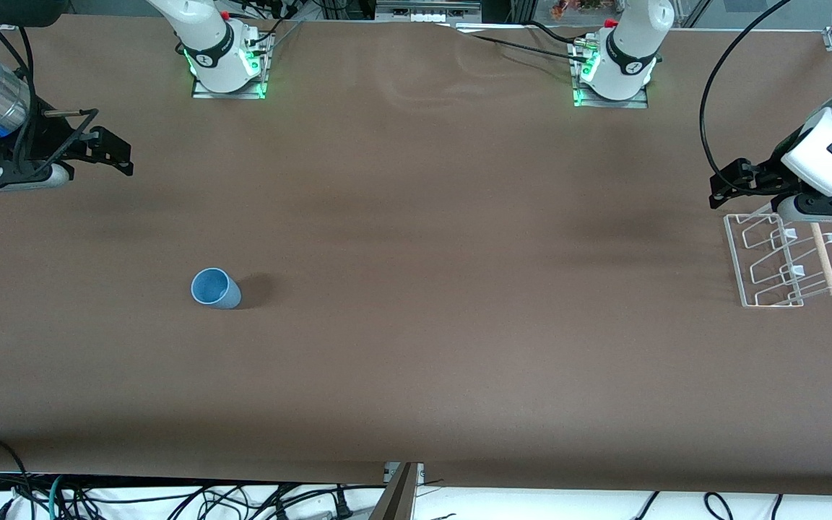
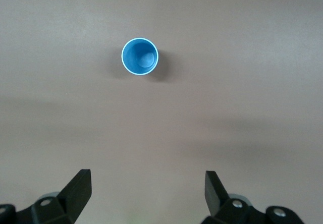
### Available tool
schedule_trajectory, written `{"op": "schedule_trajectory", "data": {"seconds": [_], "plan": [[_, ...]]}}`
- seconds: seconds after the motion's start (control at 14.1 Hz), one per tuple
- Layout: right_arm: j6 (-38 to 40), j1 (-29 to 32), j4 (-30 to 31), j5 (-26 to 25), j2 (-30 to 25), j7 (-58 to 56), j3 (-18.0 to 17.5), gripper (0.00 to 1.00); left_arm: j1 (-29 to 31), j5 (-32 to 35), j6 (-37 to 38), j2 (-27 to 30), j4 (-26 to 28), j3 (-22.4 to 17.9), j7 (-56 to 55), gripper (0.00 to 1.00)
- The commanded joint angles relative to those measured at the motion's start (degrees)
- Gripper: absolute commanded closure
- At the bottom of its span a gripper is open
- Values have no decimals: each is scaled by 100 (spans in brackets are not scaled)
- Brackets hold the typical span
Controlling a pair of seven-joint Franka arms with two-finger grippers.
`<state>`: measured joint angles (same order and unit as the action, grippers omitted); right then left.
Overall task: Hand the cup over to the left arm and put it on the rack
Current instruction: 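Reach the right gripper down to the light blue cup and grasp it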
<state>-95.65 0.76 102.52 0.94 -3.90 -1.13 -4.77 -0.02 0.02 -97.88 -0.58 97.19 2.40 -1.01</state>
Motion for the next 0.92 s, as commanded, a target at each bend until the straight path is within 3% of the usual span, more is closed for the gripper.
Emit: {"op": "schedule_trajectory", "data": {"seconds": [0.0,0.14,0.5,0.64,0.85], "plan": [[116,21,-145,21,188,-45,-32,1,55,-116,67,93,28,15,93,0],[38,21,-145,-23,494,-36,-32,1,55,-116,67,93,28,15,93,0],[-1323,-5,-75,-260,1522,-98,-24,1,63,-116,76,93,28,15,101,0],[-1797,-5,-83,-672,1909,-89,-24,1,63,-116,120,93,28,15,101,0],[-2361,-14,-92,-727,2331,-27,-15,1,63,-116,129,93,28,15,101,0]]}}
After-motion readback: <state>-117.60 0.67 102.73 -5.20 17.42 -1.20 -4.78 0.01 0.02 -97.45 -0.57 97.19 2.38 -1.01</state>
